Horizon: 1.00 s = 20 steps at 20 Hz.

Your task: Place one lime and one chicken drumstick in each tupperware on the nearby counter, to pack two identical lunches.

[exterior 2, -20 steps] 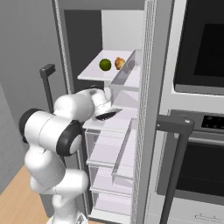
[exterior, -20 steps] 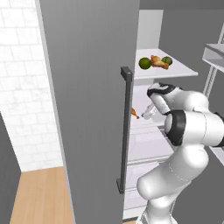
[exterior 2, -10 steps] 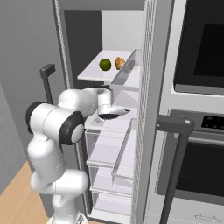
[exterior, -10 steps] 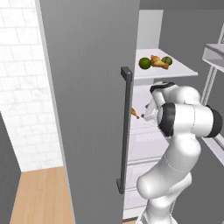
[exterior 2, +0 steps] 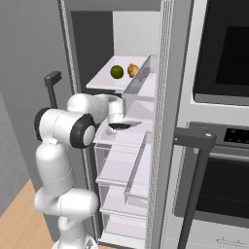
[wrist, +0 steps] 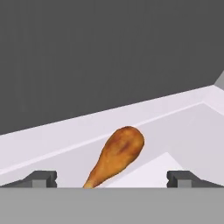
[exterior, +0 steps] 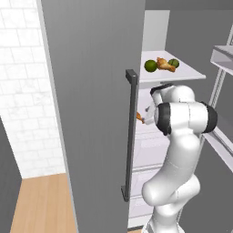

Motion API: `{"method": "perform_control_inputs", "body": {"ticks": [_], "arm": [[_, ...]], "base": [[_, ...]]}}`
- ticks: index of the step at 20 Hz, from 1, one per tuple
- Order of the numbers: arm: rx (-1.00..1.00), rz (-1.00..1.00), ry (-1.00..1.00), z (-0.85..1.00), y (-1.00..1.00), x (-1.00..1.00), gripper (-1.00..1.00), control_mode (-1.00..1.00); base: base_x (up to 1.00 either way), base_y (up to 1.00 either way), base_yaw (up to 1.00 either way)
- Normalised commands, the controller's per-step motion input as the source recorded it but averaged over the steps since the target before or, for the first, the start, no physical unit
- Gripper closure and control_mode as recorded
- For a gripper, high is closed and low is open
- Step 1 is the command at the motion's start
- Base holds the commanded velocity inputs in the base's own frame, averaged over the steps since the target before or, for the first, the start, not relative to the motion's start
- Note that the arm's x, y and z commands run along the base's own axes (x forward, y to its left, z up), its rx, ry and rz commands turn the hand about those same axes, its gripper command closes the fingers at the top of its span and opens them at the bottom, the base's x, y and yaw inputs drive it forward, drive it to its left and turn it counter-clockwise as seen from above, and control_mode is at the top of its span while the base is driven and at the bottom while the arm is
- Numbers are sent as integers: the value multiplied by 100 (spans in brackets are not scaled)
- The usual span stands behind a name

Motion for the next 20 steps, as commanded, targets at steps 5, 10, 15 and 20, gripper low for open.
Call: {"method": "perform_control_inputs", "body": {"ticks": [5,10,15,20], "arm": [[0,9,4,-15,2,37,-100,-100],[0,10,0,-32,4,20,-100,-100],[0,3,5,-3,10,30,-100,-100],[0,7,-1,1,11,-16,-100,-100]], "base": [[0,0,0],[0,0,0],[0,0,0],[0,0,0]]}}
